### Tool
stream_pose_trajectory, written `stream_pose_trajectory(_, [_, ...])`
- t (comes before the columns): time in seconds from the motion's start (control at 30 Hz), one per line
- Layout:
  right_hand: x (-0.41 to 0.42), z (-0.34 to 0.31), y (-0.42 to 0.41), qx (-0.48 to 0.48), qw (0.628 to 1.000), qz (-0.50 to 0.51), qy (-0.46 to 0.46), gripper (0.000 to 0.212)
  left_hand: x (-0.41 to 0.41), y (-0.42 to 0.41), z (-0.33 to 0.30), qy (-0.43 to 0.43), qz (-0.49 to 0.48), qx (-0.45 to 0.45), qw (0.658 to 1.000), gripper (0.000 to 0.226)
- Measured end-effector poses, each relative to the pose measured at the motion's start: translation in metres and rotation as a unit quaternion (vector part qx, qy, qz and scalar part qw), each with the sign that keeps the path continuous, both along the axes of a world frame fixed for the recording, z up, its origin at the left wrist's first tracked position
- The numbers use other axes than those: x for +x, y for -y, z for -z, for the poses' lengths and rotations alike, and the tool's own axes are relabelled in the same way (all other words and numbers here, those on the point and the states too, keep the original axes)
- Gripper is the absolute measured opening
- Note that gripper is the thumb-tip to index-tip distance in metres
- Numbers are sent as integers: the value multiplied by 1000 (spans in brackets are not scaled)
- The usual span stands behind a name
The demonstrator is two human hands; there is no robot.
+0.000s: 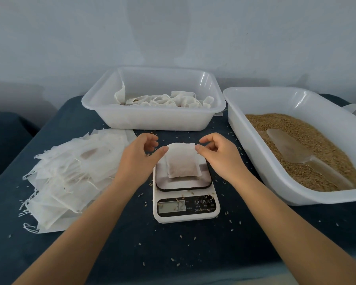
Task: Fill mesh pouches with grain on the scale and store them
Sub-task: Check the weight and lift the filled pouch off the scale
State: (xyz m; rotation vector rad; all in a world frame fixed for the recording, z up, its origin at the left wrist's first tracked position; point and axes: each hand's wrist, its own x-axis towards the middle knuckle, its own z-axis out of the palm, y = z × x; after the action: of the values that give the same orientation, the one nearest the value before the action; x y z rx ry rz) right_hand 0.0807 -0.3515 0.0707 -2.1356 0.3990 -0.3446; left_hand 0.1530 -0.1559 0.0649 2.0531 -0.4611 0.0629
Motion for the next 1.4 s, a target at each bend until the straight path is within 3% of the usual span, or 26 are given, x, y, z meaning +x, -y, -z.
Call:
stream_pose_trajectory(0.3, [20,-10,-1,-43,997,-6,-64,19,10,13,-12,-32,-8,145,989,29])
stream_pose_trajectory(0.53, [26,-12,-6,-118,984,-6,-131,18,14,26,-14,-103,14,106,989,22])
stream_pose_trajectory(0.67, [24,-11,-7,-53,991,-18,-118,19,11,29,-13,-114,35,65,991,19])
stream_pose_trajectory(0.87, [12,-20,-3,45,997,-28,-53,42,1,24,-21,-92,66,-18,993,16])
stream_pose_trajectory(1.17, [3,-48,1,125,990,-69,16,13,-8,18,-42,-65,55,-131,988,37])
stream_pose_trajectory(1.4, [1,-54,0,132,989,-68,26,9,-11,14,-47,-39,59,-130,989,12])
